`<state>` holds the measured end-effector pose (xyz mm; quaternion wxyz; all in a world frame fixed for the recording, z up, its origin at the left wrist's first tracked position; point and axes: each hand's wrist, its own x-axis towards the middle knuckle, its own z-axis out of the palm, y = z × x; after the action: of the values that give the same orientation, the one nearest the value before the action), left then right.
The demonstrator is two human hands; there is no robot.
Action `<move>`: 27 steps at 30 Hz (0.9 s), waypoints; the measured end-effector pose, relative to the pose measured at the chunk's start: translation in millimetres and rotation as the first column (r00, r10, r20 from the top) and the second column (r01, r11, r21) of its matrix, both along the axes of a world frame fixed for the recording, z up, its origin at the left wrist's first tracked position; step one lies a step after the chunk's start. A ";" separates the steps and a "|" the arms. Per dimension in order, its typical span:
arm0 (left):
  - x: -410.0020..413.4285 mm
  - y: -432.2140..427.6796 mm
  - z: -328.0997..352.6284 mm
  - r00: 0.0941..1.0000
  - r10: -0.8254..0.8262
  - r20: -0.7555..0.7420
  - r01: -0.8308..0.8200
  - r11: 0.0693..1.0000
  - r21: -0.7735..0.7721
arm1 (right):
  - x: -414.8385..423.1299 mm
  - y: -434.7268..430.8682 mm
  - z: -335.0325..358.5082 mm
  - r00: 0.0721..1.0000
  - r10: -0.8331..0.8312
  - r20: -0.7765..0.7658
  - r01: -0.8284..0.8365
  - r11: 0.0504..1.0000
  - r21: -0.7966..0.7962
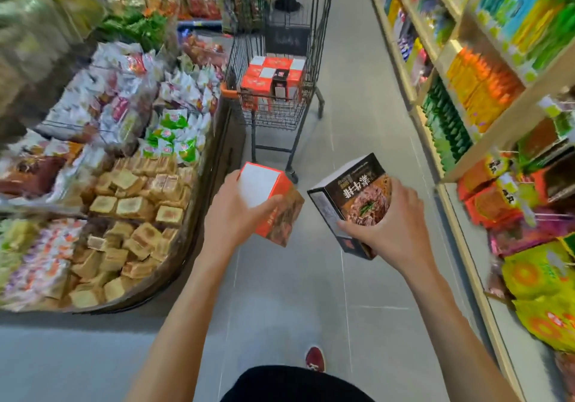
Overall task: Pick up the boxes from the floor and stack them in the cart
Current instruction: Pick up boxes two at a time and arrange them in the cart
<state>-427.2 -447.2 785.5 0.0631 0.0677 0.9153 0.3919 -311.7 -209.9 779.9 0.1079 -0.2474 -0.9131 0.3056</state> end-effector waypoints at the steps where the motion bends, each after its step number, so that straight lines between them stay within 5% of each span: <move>1: -17.1 3.0 -1.9 1.000 0.004 0.001 -0.004 1.000 0.004 | -19.3 4.4 0.7 1.000 0.015 0.003 -0.015 1.000 -0.003; 14: -287.9 55.1 -47.1 0.998 0.049 0.034 -0.049 0.999 -0.007 | -277.9 70.2 -12.1 0.991 0.048 0.125 -0.059 0.994 0.089; 27: -535.8 152.0 -49.6 0.986 0.065 0.151 -0.070 0.997 0.030 | -521.1 153.8 -29.4 0.993 0.050 0.109 -0.052 0.999 0.014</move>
<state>-963.0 -295.3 735.9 0.1174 0.0082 0.9027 0.4139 -832.8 -56.1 750.5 0.0523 -0.2395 -0.9262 0.2866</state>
